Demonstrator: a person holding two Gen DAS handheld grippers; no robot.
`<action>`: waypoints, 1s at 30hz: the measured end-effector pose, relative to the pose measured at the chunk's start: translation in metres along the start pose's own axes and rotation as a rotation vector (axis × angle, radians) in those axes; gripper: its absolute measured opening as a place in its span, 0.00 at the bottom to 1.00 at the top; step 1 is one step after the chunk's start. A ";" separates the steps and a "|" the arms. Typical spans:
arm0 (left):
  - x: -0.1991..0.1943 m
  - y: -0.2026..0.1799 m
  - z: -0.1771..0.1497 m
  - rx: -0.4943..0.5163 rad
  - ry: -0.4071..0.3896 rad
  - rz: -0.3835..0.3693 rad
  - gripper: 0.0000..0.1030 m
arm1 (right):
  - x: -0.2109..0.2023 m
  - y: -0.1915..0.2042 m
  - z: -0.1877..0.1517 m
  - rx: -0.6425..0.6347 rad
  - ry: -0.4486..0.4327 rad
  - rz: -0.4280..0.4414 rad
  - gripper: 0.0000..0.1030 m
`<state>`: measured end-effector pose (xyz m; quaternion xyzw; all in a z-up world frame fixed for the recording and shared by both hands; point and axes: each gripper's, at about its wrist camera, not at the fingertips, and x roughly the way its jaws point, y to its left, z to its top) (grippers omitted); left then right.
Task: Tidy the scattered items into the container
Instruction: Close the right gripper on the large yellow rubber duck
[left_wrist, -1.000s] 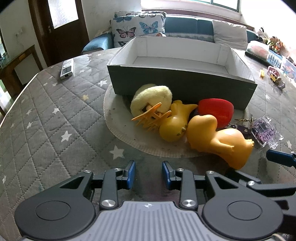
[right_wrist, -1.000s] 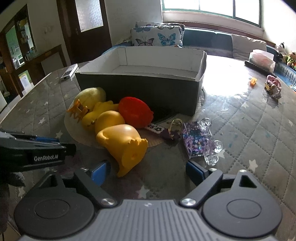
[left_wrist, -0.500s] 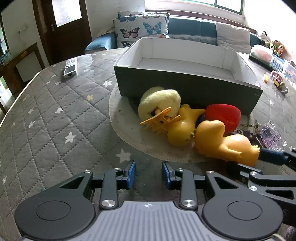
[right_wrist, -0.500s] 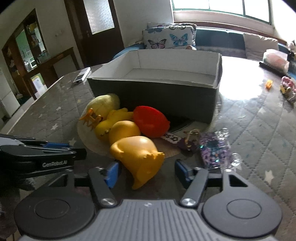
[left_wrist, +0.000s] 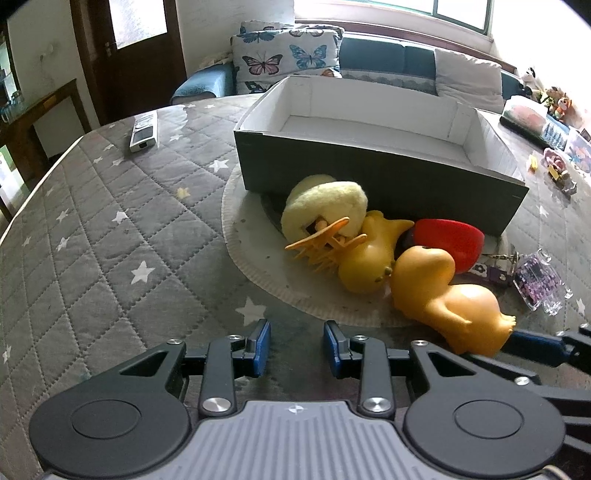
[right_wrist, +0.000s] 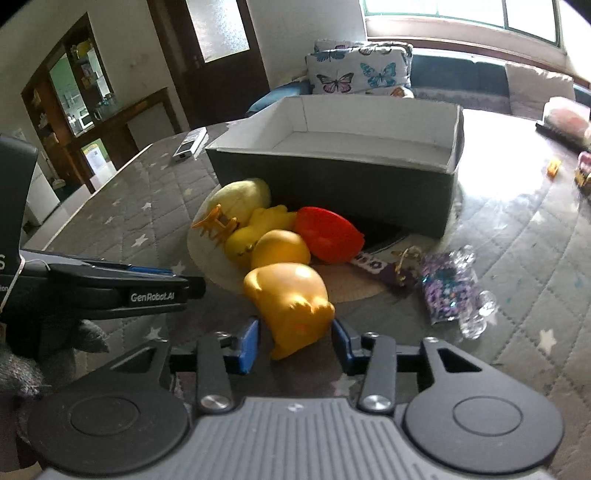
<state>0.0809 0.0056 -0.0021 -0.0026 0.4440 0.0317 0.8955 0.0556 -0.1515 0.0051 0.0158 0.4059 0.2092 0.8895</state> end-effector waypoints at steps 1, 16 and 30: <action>0.000 0.000 0.000 0.000 -0.001 -0.002 0.33 | 0.000 0.000 0.001 -0.002 -0.003 -0.008 0.49; -0.001 0.003 0.004 -0.019 0.003 -0.042 0.33 | 0.014 0.003 0.010 -0.038 0.014 0.002 0.51; -0.012 -0.007 0.018 -0.048 0.015 -0.198 0.34 | 0.007 0.011 -0.001 -0.084 0.021 0.010 0.39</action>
